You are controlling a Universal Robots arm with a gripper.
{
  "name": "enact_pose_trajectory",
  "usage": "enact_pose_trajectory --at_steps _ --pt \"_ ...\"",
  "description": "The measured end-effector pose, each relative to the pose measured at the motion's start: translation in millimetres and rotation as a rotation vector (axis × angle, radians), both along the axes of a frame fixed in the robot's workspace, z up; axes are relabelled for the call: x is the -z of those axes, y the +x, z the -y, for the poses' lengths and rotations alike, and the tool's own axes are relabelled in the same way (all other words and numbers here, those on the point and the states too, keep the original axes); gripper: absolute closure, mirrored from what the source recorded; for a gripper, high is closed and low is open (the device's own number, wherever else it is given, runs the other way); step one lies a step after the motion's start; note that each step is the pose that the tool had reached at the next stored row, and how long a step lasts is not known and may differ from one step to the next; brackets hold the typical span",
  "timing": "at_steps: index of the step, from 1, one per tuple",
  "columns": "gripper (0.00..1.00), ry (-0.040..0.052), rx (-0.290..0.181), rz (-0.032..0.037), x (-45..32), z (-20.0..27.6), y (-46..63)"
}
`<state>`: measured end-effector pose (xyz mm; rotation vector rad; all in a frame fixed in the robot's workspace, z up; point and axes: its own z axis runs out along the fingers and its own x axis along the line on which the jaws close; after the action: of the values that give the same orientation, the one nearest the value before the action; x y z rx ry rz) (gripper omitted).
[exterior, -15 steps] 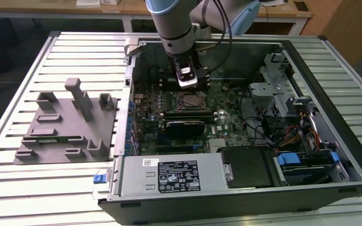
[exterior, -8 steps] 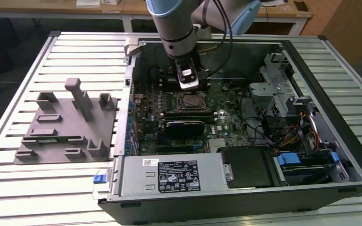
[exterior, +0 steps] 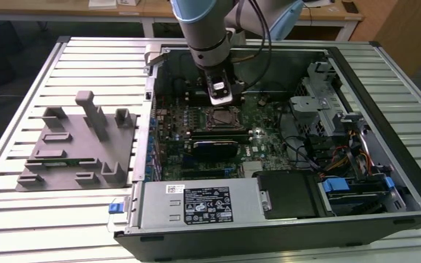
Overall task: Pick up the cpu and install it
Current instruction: 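Install the first cpu locking lever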
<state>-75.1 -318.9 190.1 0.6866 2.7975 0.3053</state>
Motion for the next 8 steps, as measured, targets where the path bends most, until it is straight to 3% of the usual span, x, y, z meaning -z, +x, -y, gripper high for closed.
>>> enact_pose_trajectory --at_steps 3,8 --pt "0.89 0.0038 0.000 0.0001 -2.9 0.1 0.0" --pt "0.89 0.0044 0.000 0.0000 -14.1 0.1 0.0"
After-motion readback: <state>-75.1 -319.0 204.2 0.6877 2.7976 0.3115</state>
